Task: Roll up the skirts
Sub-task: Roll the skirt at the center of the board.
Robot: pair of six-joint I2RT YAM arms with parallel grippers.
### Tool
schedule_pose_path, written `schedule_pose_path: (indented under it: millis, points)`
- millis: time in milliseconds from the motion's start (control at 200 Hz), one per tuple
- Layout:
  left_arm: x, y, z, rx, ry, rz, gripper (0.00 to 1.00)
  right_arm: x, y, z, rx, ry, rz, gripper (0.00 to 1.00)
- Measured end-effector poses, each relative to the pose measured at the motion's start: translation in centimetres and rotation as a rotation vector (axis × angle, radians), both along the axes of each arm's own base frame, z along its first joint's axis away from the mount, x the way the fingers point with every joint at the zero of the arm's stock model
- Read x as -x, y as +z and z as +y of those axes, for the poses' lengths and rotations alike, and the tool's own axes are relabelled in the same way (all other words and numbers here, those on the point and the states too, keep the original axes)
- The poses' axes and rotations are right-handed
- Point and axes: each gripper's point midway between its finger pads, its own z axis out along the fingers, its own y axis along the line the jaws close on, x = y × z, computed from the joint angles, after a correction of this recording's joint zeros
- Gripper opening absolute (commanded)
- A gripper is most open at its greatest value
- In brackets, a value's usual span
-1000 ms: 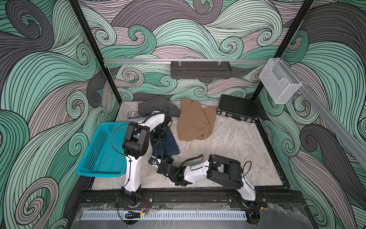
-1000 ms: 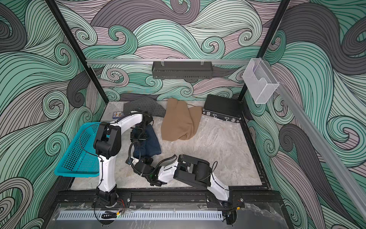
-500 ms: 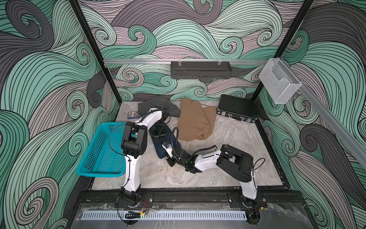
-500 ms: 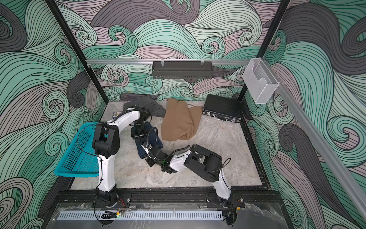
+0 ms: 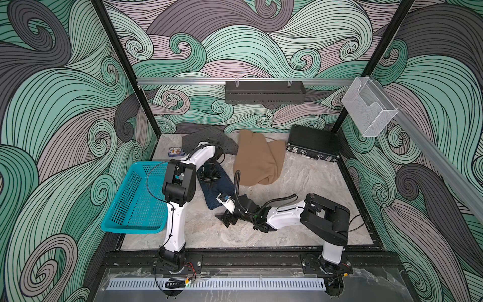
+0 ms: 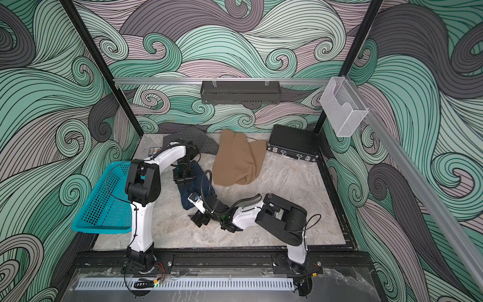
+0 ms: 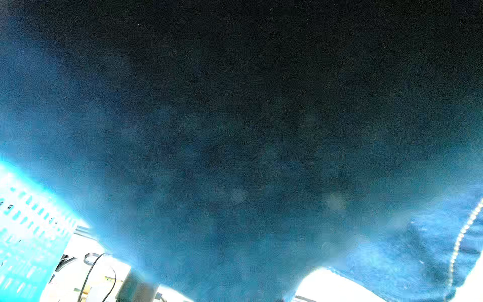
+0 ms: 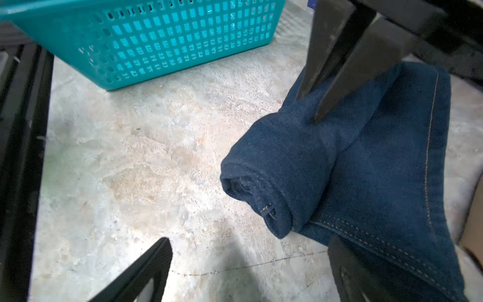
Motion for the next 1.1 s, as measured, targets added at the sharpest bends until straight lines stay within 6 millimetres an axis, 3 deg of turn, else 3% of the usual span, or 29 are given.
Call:
schedule_pose_path:
  millis: [155,430,500,580,671,751,906,1096]
  points:
    - [-0.1,-0.1,-0.2,0.003,-0.004,0.023,0.06,0.0,-1.0,0.9,0.109,0.052,-0.172,0.99]
    - [-0.1,-0.1,-0.4,0.016,-0.012,0.041,0.07,-3.3,-1.3,3.9,0.183,-0.005,-0.332,0.98]
    - [-0.1,-0.1,-0.4,0.019,-0.012,0.042,0.08,-4.0,-1.9,4.9,0.193,-0.027,-0.349,0.85]
    - [-0.1,-0.2,-0.3,0.022,-0.009,0.043,0.13,-4.5,-2.6,5.2,0.205,-0.06,-0.352,0.55]
    - [-0.1,-0.2,-0.1,0.024,0.0,0.048,0.3,-4.8,-2.3,5.3,0.169,-0.095,-0.325,0.3]
    - [-0.4,-0.2,-0.1,0.041,0.02,0.044,0.45,-5.1,-1.9,5.0,0.11,-0.123,-0.265,0.01]
    - [-2.6,0.6,-0.1,0.08,0.052,-0.032,0.7,-6.1,-1.2,2.9,-0.068,-0.159,-0.045,0.0]
    - [-7.0,4.5,-0.1,0.138,0.076,-0.236,0.77,-7.9,-0.9,0.5,-0.288,-0.211,0.225,0.0]
